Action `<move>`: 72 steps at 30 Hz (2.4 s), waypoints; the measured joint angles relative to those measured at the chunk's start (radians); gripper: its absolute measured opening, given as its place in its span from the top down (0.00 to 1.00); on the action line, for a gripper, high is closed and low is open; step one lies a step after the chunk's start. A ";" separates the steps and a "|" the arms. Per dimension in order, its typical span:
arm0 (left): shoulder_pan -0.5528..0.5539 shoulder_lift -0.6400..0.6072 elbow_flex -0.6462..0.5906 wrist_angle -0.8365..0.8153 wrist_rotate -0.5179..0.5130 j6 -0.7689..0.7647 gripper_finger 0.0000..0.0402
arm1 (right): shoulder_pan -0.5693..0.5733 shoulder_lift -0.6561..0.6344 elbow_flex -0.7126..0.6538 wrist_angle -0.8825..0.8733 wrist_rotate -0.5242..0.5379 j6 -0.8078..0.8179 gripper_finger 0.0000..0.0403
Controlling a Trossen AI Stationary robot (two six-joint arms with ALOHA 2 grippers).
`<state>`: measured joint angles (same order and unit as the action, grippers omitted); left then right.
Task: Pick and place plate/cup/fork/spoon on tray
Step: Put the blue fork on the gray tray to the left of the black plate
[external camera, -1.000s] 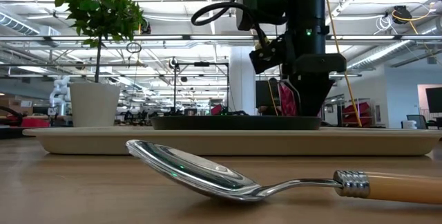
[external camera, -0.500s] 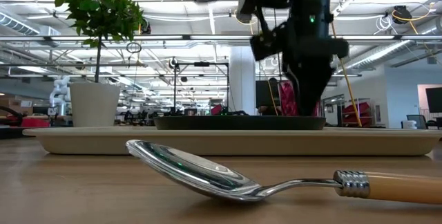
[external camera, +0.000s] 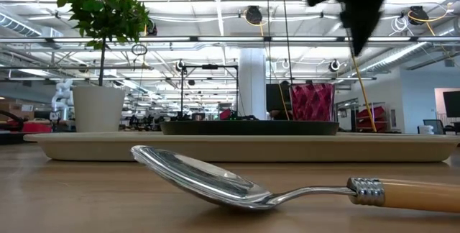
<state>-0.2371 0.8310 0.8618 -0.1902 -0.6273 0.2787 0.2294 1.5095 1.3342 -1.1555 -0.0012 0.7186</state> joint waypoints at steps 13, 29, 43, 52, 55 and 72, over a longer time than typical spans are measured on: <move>0.000 0.000 0.000 0.088 0.000 0.101 0.83 | 0.307 -0.026 -0.032 -0.136 -0.131 0.869 0.66; 0.053 0.000 0.000 0.246 0.025 0.189 0.83 | 0.585 -0.025 -0.362 0.246 -0.270 1.403 0.66; 0.118 0.030 -0.001 0.340 0.029 0.187 0.83 | 0.660 -0.022 -0.398 0.223 -0.211 1.522 0.66; 0.155 0.035 -0.001 0.352 0.070 0.171 0.83 | 0.685 -0.022 -0.460 0.284 -0.213 1.521 0.66; 0.154 0.035 -0.001 0.352 0.079 0.167 0.83 | 0.689 -0.022 -0.483 0.319 -0.211 1.522 0.66; 0.154 0.035 -0.001 0.343 0.081 0.152 0.83 | 0.731 -0.021 -0.528 0.390 -0.214 1.521 0.66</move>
<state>-0.0826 0.8661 0.8612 0.1531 -0.5464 0.4309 0.9602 1.4887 0.8057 -0.7659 -0.2153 2.2396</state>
